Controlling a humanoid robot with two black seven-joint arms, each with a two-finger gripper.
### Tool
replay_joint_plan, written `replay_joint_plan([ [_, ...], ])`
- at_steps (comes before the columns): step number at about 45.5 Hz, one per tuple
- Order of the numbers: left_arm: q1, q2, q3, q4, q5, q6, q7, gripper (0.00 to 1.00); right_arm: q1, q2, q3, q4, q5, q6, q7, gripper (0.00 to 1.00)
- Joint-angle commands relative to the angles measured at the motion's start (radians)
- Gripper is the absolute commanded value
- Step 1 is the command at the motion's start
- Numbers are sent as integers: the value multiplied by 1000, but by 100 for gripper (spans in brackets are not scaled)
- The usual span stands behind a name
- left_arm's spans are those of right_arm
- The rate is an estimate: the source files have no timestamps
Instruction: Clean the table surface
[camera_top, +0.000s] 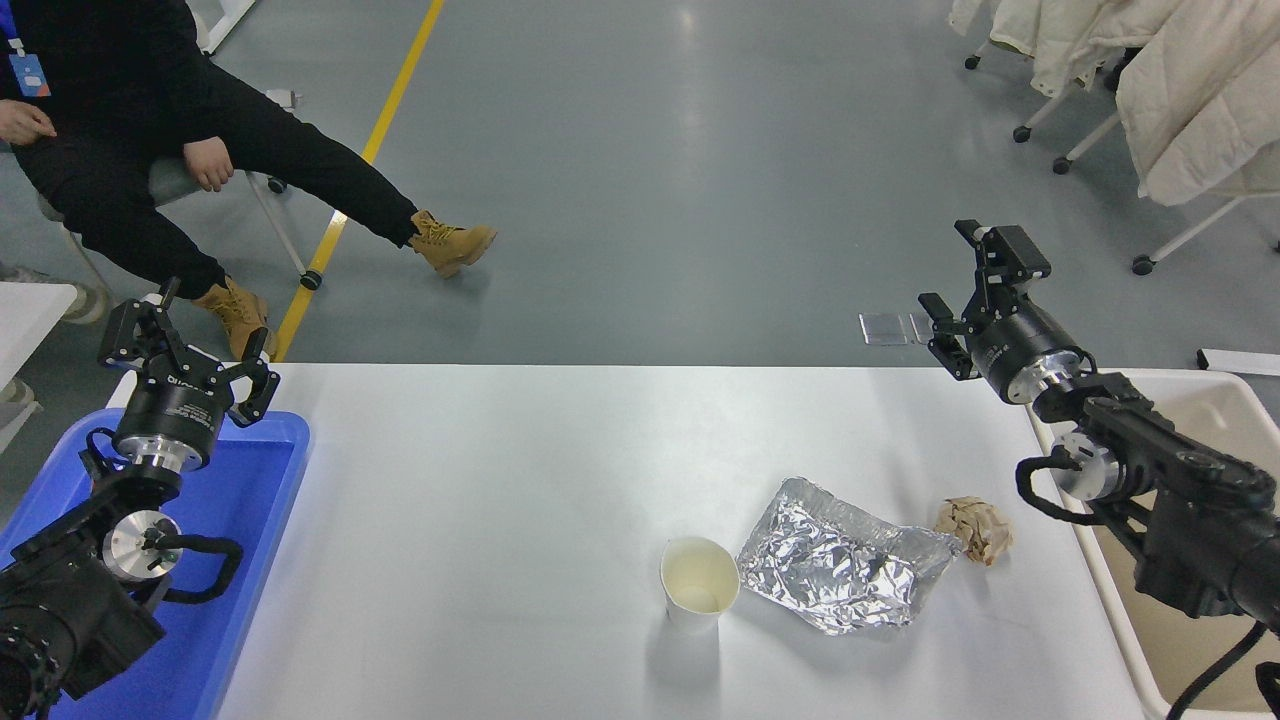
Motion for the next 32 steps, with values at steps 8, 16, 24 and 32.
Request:
replay_joint_plan([
  [8, 2, 0, 0, -1, 0, 0, 0, 100, 20, -234, -147, 465, -504, 76, -234, 100],
  [16, 2, 0, 0, 0, 0, 0, 0, 100, 55, -246, -226, 545, -618, 136, -254, 100],
  [24, 2, 0, 0, -1, 0, 0, 0, 100, 118, -216, -376, 571, -676, 160, -268, 100],
  [32, 2, 0, 0, 0, 0, 0, 0, 100, 124, -167, -411, 585, -682, 206, -300, 100],
])
